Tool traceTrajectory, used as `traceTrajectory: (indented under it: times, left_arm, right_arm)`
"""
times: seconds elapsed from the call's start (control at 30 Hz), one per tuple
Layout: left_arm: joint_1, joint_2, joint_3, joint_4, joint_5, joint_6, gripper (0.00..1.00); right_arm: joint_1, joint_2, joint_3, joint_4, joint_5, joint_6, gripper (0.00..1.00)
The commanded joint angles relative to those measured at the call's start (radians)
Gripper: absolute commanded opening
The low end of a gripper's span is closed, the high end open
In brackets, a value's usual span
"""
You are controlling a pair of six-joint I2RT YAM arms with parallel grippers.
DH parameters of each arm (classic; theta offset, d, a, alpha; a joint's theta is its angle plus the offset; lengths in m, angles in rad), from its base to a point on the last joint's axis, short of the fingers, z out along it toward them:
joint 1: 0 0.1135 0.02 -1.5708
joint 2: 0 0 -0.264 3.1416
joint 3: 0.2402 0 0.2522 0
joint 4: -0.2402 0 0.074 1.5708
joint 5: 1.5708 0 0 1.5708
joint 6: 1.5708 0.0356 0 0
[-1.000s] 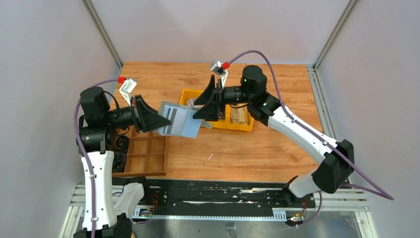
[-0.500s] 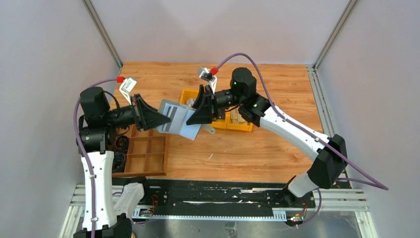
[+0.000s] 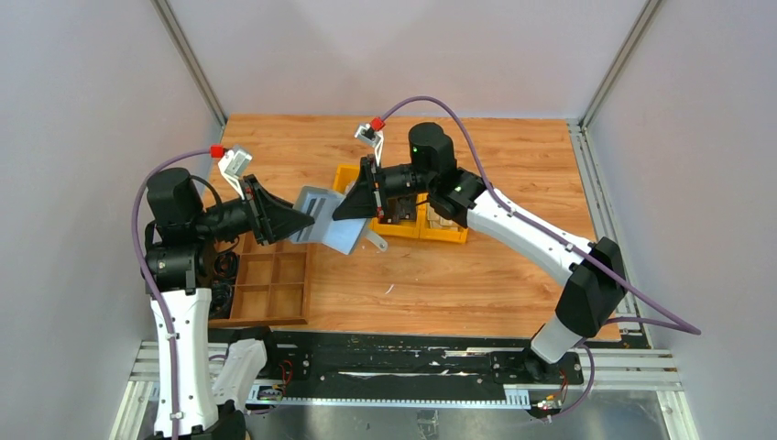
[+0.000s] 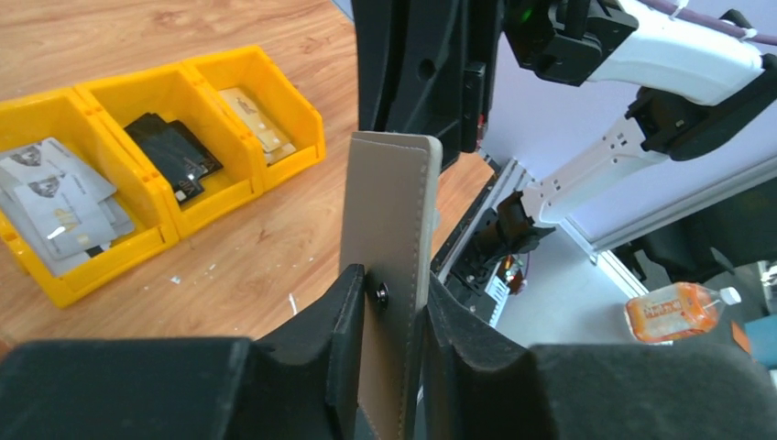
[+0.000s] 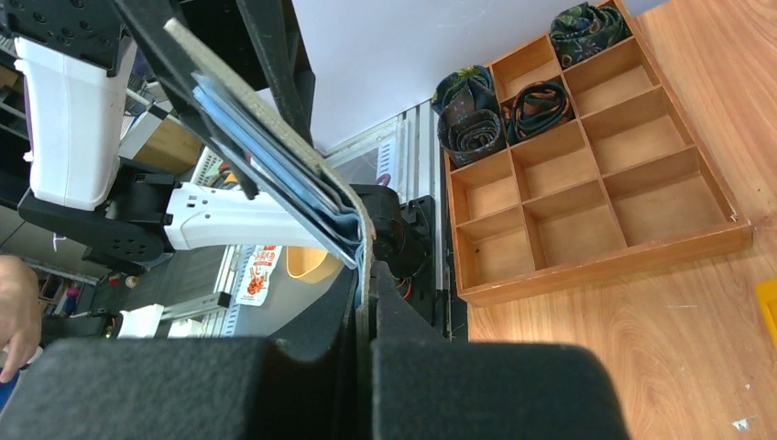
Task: Take the credit cards out of the card holder
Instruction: Remove the credit card from the card holder.
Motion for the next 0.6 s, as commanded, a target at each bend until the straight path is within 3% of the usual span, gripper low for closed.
traceTrajectory:
  times: [0.0, 0.13, 0.57]
  left_arm:
    - [0.002, -0.006, -0.001, 0.004, 0.084, 0.02, 0.32]
    - [0.002, 0.0, -0.001, 0.003, 0.107, 0.015, 0.37]
    - [0.001, -0.01, 0.016, 0.014, -0.098, 0.014, 0.32]
  right_arm:
    - [0.007, -0.015, 0.027, -0.02, 0.032, 0.015, 0.0]
    - [0.006, -0.023, 0.02, -0.022, 0.02, 0.013, 0.0]
    - [0.019, -0.059, -0.001, 0.05, -0.019, 0.072, 0.0]
